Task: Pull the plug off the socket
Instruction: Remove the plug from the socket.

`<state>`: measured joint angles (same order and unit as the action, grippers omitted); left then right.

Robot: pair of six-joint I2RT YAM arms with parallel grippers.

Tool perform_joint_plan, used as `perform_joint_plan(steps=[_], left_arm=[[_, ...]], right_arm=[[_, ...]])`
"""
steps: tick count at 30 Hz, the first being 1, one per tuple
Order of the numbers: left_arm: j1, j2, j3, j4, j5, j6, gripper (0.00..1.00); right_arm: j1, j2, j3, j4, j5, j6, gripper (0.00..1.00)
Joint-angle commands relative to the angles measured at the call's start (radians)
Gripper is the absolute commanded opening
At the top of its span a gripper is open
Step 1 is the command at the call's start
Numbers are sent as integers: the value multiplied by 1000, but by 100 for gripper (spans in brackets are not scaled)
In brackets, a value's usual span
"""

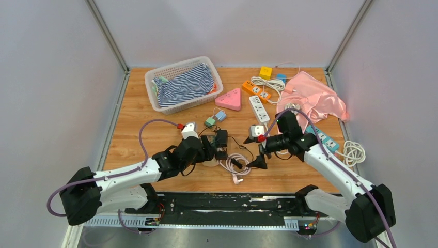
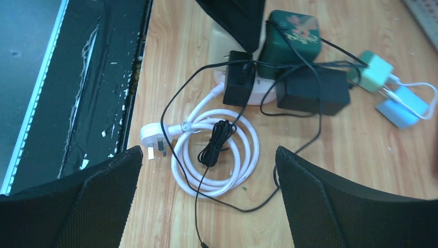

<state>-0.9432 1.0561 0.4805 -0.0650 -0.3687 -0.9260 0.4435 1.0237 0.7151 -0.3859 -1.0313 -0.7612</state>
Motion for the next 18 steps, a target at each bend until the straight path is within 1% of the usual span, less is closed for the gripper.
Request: perform_joint_plan(steps=[1,3,7,9,11,14,16,18], left_arm=[[7,3,-4,60,101,69,12],[10,5,-10,60,105,90,10],[16,19,-20,61,110,105,8],[19,27,-23,60,112,105,8],[21,31,-26,61,119,102,7],[23,30,-31,61,132,95,7],[23,27,-33,60,144,90,7],[24,24,-35,61,158,83,7]], right_arm=[[86,58,-17,76,37,-96,98],[118,105,0,105,72,-92,93],[181,200,31,141,129,-90,78],[226,227,18,183,179,-71,73],[274,233,-4,248,249,-32,71],[298,227,-29,357,339,52,71],[301,235,-23,377,382,91,70],[303,255,-16,378,391,109,70]])
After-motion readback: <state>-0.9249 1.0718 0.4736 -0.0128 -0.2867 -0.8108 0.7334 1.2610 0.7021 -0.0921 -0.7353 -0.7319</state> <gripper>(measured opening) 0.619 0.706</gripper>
